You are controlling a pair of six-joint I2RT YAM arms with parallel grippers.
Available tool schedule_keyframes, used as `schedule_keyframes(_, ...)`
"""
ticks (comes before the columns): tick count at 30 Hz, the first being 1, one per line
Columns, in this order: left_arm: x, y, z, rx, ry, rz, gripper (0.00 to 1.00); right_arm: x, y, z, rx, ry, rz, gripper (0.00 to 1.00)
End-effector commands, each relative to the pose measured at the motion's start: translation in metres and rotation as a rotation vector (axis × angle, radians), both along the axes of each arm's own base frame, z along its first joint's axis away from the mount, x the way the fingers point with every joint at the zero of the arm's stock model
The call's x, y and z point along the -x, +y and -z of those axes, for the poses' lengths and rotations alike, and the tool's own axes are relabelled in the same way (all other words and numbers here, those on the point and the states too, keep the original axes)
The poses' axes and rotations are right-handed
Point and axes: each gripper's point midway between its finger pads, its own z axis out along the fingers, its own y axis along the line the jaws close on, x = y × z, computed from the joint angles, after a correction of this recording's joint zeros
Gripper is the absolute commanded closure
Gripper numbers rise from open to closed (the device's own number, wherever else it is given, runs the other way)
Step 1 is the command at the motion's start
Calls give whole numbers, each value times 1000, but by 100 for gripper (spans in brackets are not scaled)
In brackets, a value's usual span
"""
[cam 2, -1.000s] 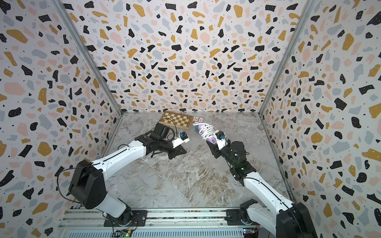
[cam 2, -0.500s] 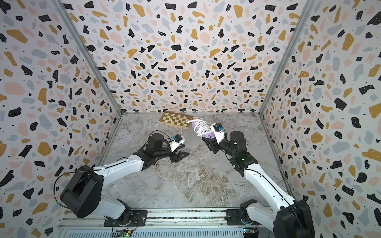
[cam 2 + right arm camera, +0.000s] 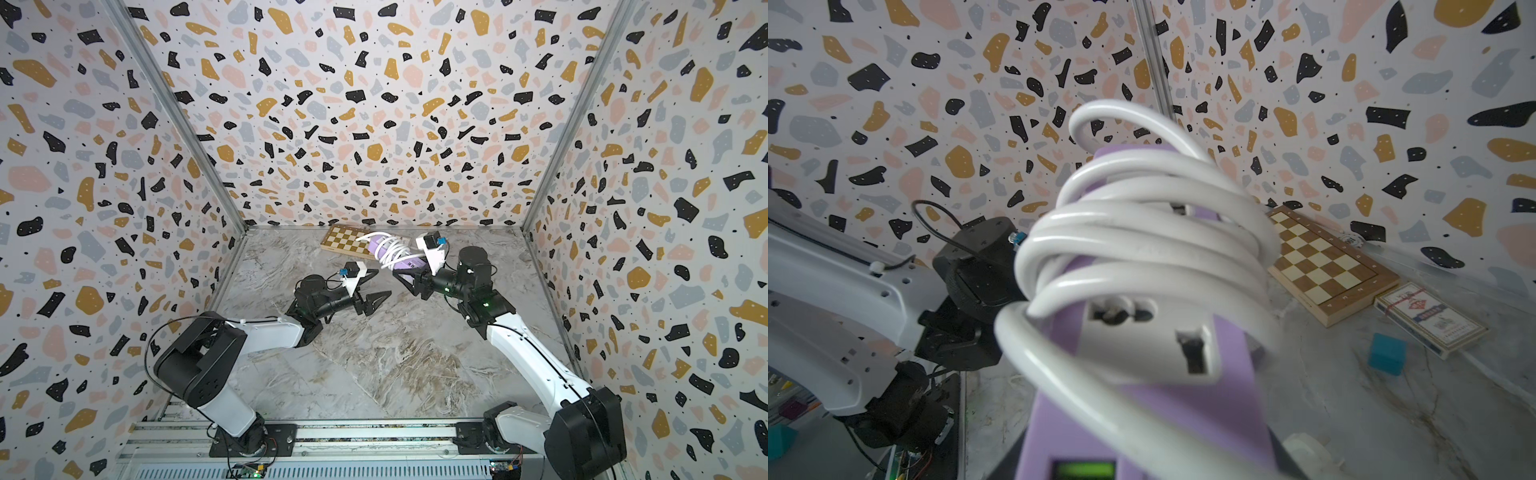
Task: Wrap the cord around the power strip
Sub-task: Wrap the power cord around the power strip.
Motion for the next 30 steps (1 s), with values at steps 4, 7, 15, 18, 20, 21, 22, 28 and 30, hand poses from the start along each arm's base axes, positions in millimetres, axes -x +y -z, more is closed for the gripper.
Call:
schedule_keyframes(4,4,-22,-31,75,-173,-7,15,12,16,-50,-90,-62,-38,100)
schedule_keyframes(7,1,-27,-29,67,-221,-74,15,11,18,-52,-109,-48,-23,100)
schedule_keyframes(15,1,-39,-20,1,-340,-197,13,13,18,-54,-142,-18,-6,100)
schedule_keyframes(18,-5,-44,-14,-17,-351,-238,15,15,18,-55,-154,-8,-9,100)
schedule_keyframes(20,-6,-49,-10,-37,-374,-226,18,16,18,-56,-156,-6,-15,100)
schedule_keyframes(21,-8,-52,-7,-50,-380,-226,18,17,19,-56,-157,-3,-16,100)
schedule_keyframes(22,-10,-54,-6,-51,-389,-227,19,17,18,-55,-157,4,-18,100)
schedule_keyframes(28,-19,-57,-12,-22,-412,-265,22,21,19,-53,-150,19,-28,100)
schedule_keyframes(30,-21,-57,-15,-12,-418,-281,24,21,20,-51,-148,26,-34,100)
